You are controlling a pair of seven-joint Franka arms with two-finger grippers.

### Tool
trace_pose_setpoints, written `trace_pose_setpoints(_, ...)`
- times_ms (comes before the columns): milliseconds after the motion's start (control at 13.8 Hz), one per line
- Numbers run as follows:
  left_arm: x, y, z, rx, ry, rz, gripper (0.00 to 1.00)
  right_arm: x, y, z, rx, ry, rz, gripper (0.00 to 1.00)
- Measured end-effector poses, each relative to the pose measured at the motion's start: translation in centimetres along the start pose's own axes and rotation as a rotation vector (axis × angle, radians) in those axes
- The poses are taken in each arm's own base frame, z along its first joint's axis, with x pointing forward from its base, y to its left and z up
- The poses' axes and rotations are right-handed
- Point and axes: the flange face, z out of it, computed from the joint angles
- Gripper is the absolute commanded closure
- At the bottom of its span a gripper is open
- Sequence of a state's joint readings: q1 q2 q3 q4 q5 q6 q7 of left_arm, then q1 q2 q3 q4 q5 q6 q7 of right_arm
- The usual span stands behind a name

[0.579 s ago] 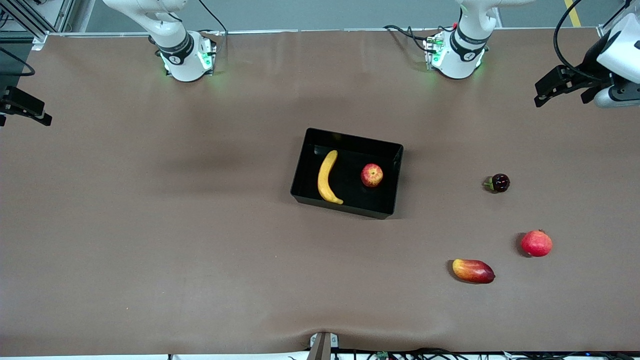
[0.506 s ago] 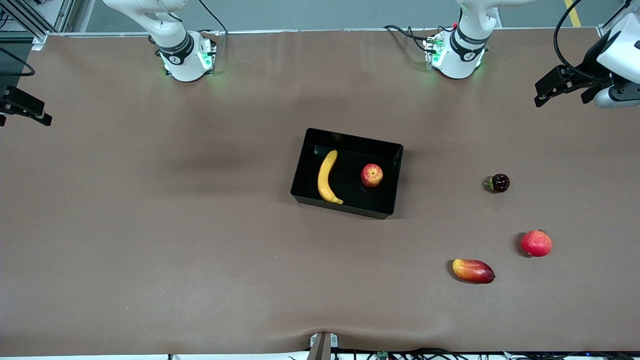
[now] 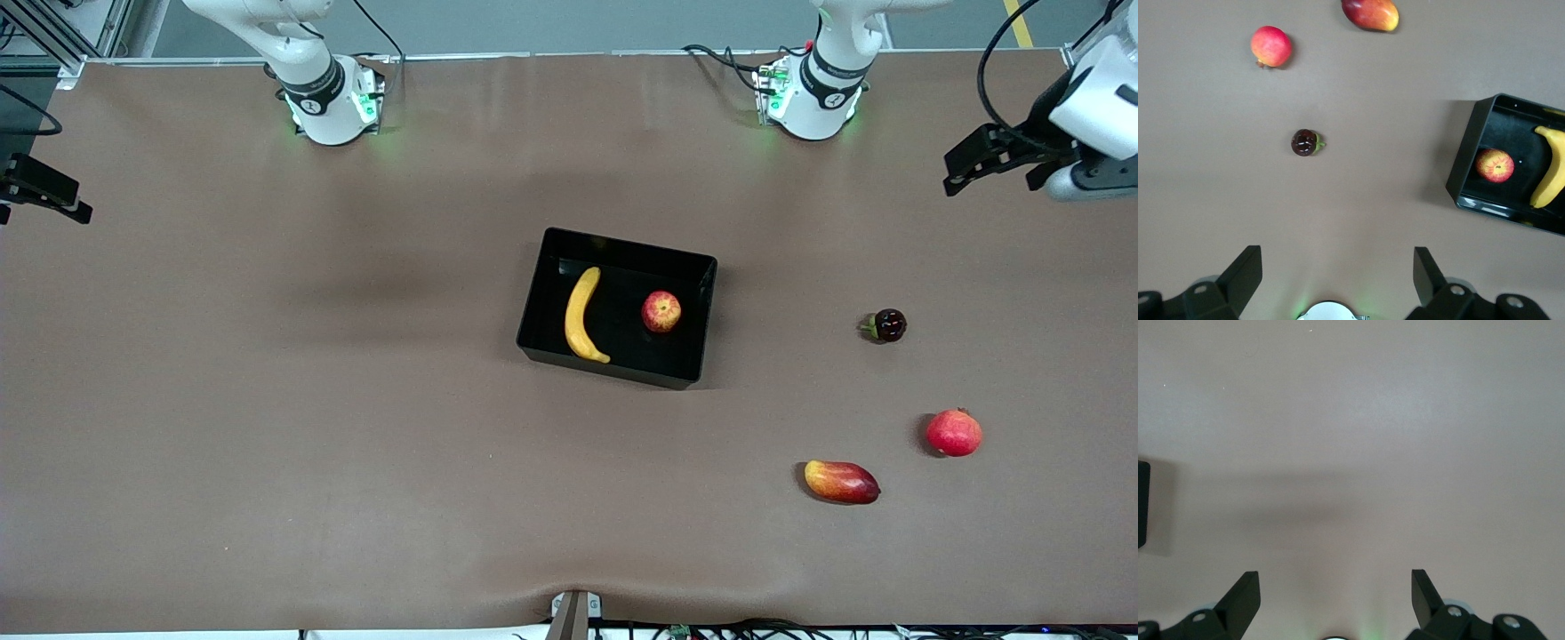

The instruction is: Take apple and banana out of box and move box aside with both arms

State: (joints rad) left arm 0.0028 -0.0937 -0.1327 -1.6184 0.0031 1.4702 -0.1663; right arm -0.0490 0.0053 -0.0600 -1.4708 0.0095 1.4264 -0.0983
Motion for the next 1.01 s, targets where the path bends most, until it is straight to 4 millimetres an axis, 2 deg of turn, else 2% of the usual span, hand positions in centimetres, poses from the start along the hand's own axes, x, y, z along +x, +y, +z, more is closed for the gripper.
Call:
trace_pose_setpoints(217, 1.1, 4.5, 2.9, 0.012, -0.047, -0.021, 0.00, 0.0, 0.0, 0.0, 0.000, 0.000, 0.001, 0.00)
trace_pose_setpoints(434, 2.4, 10.2, 6.6, 0.010, -0.065, -0.072, 0.00, 0.0, 0.1, 0.0, 0.000, 0.000, 0.001, 0.00)
trace_pose_setpoints(579, 3.2, 13.3, 9.5, -0.012, -0.042, -0.077, 0.00, 0.0, 0.1, 0.0, 0.000, -0.001, 0.001, 0.00)
trace_pose_setpoints(796, 3.0, 16.5, 13.8, -0.037, -0.010, -0.090, 0.00, 0.0, 0.1, 0.0, 0.000, -0.001, 0.002, 0.00)
trace_pose_setpoints(1013, 2.2, 18.5, 16.8, -0.052, 0.016, -0.062, 0.00, 0.0, 0.2, 0.0, 0.000, -0.001, 0.003, 0.00)
